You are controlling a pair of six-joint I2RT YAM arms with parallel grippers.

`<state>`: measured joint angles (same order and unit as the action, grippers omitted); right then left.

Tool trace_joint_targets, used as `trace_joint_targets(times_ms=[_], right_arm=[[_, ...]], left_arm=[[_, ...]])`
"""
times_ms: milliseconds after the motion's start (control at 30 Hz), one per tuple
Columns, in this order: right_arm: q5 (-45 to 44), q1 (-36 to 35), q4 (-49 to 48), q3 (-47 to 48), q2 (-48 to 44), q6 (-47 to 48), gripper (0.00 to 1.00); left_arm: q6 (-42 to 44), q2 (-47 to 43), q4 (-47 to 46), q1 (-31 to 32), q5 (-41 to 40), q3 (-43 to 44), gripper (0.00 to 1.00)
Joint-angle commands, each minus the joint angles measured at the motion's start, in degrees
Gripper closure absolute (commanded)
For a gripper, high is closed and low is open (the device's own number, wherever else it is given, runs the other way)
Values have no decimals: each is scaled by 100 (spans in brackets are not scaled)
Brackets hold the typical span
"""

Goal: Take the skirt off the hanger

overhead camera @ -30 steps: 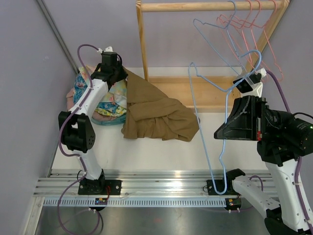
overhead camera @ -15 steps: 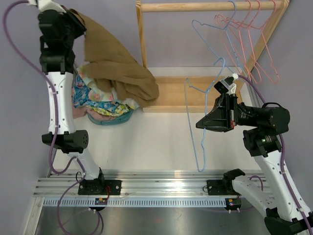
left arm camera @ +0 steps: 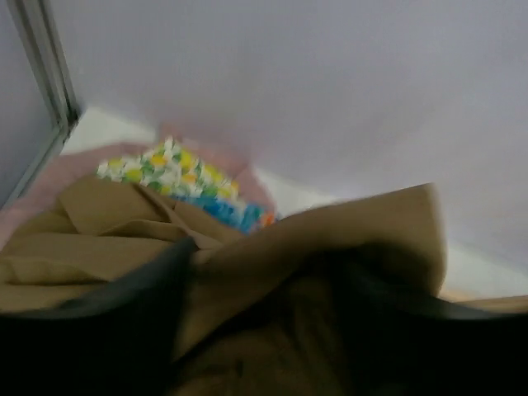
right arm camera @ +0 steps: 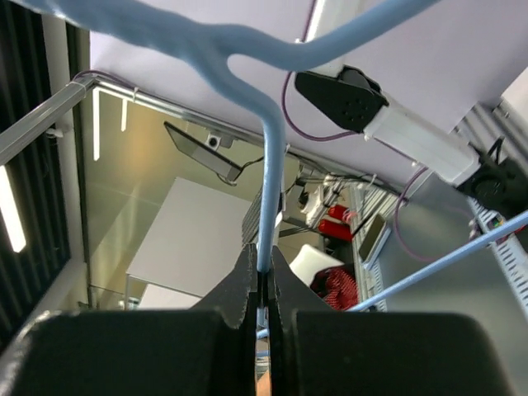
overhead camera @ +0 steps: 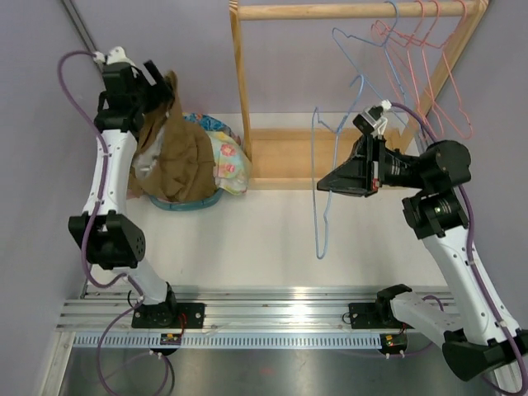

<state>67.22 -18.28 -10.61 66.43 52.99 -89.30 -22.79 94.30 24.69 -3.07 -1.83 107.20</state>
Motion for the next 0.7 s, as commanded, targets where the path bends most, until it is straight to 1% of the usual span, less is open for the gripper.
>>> trace_joint_targets(times_ms=[0, 33, 67, 100, 133, 167, 200, 233, 267, 300, 367, 400, 467, 500, 600, 667], right_arm=[[125, -26, 138, 948, 570, 824, 100], [125, -26, 156, 1142, 728, 922, 100], [133, -26, 217, 1579, 1104, 1140, 100], [125, -26, 244, 1801, 1308, 1203, 100], [142, -35, 148, 2003, 1528, 1239, 100], [142, -26, 121, 2431, 1982, 1248, 100], [151, -26, 60, 2644, 2222, 1222, 100], [160, -26, -106, 2855, 2468, 1178, 100], [142, -26, -177, 3258, 2923, 1125, 100], [151, -35, -265, 3453, 3154, 977, 100], [116, -26, -817, 3909, 3776, 609, 100], [107, -26, -820, 4034, 3971, 485, 100], [63, -17, -1258, 4324, 4445, 152, 100], [46, -26, -1329, 4421, 4587, 115, 100], [-95, -26, -1417, 4773, 5053, 44, 100], [-200, -26, -1767, 4992, 5377, -270, 100]], left_arm=[[-129, 579, 754, -1, 946, -304, 2], [-164, 441, 722, 34, 956, -548, 1], [-191, 249, 600, 52, 912, -916, 1], [-261, -41, 346, 70, 834, -1581, 1], [-288, -322, 265, 113, 641, -1927, 1], [-288, -899, 247, 140, 553, -2166, 1], [-270, -1157, 378, 192, 439, -2368, 1], [-279, -1412, 466, 262, 263, -2753, 1], [-227, -1910, 528, 272, 270, -2905, 1], [-139, -2124, 598, 420, 279, -3080, 1], [54, -2790, 922, 553, 261, -3572, 1], [98, -3021, 1020, 571, 314, -3705, 1], [151, -3399, 1230, 606, 314, -4082, 1], [186, -3758, 1414, 615, 314, -4180, 1], [274, -4391, 1600, 623, 350, -4628, 1], [345, -4657, 1662, 632, 245, -4821, 1]])
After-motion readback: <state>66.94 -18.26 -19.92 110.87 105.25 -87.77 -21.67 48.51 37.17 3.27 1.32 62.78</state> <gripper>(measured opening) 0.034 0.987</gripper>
